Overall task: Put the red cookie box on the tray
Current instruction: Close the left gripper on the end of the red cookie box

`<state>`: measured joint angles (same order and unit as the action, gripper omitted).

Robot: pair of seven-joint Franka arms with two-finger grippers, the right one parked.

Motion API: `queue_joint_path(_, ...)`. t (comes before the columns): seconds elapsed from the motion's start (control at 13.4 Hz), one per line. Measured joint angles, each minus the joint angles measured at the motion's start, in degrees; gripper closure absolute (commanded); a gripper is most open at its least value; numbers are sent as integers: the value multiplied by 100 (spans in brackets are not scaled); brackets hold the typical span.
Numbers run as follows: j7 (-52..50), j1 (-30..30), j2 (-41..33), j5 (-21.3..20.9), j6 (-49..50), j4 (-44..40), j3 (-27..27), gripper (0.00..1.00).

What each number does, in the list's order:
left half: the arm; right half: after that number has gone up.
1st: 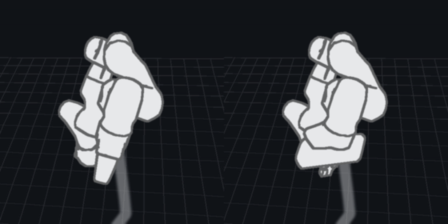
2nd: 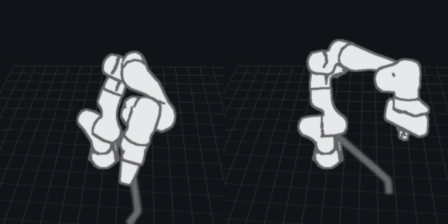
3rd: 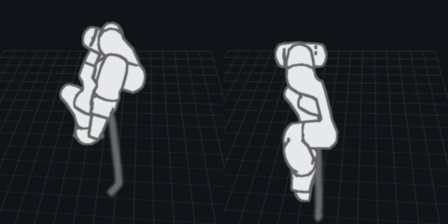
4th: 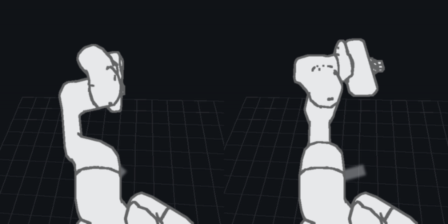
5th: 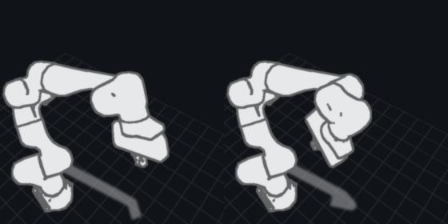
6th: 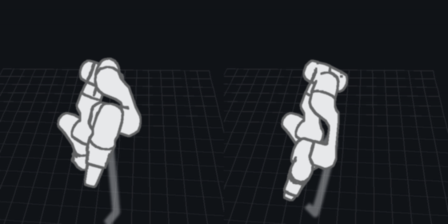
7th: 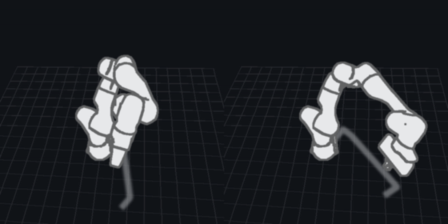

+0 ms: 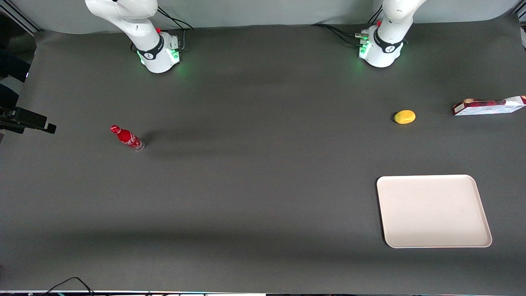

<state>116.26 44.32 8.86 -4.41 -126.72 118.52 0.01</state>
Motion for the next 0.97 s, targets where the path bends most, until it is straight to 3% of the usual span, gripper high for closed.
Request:
queue_joint_path(0.45, 1362, 579, -1, 329, -998, 1221, -7, 0)
queue_joint_path(0.97, 1761, 901, 17, 350, -1653, 1808, -9, 0)
